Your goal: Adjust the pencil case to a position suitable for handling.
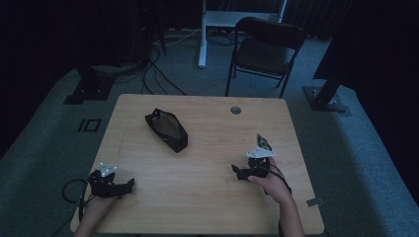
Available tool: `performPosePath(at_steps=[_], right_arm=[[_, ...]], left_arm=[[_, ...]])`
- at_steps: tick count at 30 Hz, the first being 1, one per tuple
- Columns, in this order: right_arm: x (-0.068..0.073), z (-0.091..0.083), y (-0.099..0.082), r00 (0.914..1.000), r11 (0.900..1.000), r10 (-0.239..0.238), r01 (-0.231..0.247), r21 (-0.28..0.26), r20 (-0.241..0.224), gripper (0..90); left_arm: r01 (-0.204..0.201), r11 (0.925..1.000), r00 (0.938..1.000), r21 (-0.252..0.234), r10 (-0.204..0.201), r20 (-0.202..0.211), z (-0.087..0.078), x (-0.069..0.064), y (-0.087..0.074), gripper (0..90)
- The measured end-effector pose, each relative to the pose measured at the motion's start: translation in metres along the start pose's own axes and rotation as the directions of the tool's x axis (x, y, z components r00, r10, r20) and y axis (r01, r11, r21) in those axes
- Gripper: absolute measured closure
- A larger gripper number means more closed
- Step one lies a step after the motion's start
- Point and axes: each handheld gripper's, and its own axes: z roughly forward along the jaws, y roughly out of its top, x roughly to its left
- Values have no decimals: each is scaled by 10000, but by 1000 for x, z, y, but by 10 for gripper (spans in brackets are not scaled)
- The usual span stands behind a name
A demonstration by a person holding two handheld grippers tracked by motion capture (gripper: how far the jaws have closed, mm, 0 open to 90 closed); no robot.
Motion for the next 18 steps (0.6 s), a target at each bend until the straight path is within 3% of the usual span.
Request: performPosePath(at_steps=[18], right_arm=[[31, 33, 41, 9977, 9984, -425, 405, -385, -522, 130]], left_arm=[[22, 10000, 10000, -13, -22, 2, 0, 0, 0, 6]])
